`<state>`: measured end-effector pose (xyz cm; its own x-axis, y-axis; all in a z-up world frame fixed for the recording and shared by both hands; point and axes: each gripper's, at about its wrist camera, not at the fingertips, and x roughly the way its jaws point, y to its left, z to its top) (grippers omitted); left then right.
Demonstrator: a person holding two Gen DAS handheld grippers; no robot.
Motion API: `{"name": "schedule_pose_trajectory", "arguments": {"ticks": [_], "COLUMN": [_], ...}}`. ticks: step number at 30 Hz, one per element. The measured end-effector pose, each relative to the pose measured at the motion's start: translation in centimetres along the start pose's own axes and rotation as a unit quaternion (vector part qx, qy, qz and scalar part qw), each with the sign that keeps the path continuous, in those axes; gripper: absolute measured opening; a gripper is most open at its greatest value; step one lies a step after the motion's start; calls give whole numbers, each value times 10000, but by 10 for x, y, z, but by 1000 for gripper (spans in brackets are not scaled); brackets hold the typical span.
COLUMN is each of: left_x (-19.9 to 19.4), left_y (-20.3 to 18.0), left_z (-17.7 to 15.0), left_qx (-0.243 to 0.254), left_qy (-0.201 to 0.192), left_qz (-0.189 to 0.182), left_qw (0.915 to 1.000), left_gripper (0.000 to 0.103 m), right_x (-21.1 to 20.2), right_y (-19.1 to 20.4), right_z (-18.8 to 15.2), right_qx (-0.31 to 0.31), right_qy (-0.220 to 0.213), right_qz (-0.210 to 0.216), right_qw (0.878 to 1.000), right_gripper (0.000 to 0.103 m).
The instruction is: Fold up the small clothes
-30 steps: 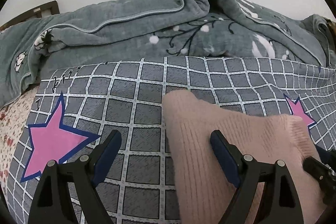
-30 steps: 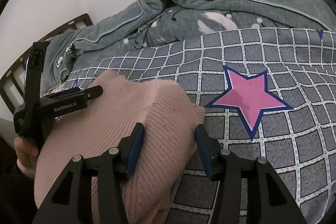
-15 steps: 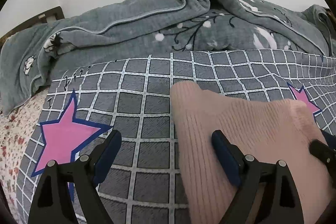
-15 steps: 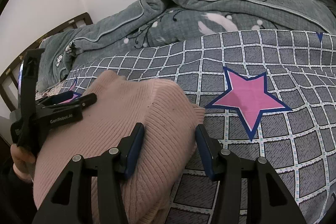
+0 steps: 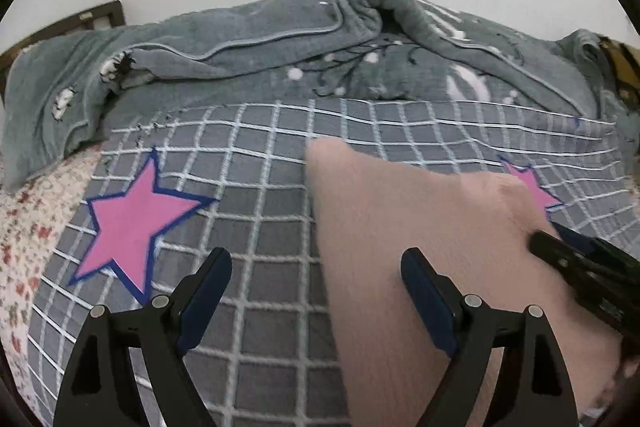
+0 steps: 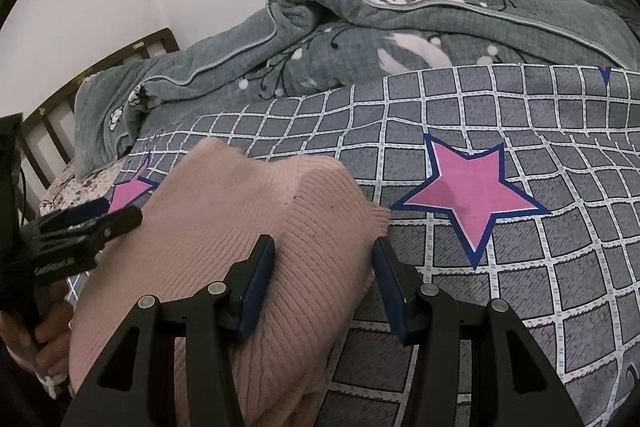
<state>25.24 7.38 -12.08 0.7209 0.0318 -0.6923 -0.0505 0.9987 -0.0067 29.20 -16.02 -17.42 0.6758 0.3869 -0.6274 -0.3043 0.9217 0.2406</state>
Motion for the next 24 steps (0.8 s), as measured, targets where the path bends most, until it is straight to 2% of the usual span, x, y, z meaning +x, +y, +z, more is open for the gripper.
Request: {"name": "schedule_pose_trajectory", "arguments": {"ticks": [4,7,10,13,18,22,24], "left_x": [-8,-14,-21,-30,-46,-61,-65], "left_y": [-9,-16,-13,-9,-1,6,8], "left_z": [-17,-31,-40,-50,-61,-68,-71], "left_qx": [49,102,-143,-258,-389,-411,-381], "left_qy": [123,110,260,390,323,221,236], "left_qz": [-450,-492,-752,-977,-1071,-1081,-1050], "left_qw": [9989,9987,9967,9941,9930,9930,9935], "left_gripper": [86,86,86,86,86,86,86], "right_x": [-5,-13,-24,-35,-70,-85,-82], "right_y": [0,-1,1,9,19,26,28], "right_z": [0,1,-2,-5,-21,-43,-50], "right_qx": [36,53,-32,-185,-186,-127,-74], "right_qy": [-27,-137,-272,-133,-64,-65,-82], "right_qz": [113,251,419,395,777,692,553], "right_qw": [9999,9996,9987,9990,9968,9975,9984], "right_gripper": [49,49,49,49,49,49,38]}}
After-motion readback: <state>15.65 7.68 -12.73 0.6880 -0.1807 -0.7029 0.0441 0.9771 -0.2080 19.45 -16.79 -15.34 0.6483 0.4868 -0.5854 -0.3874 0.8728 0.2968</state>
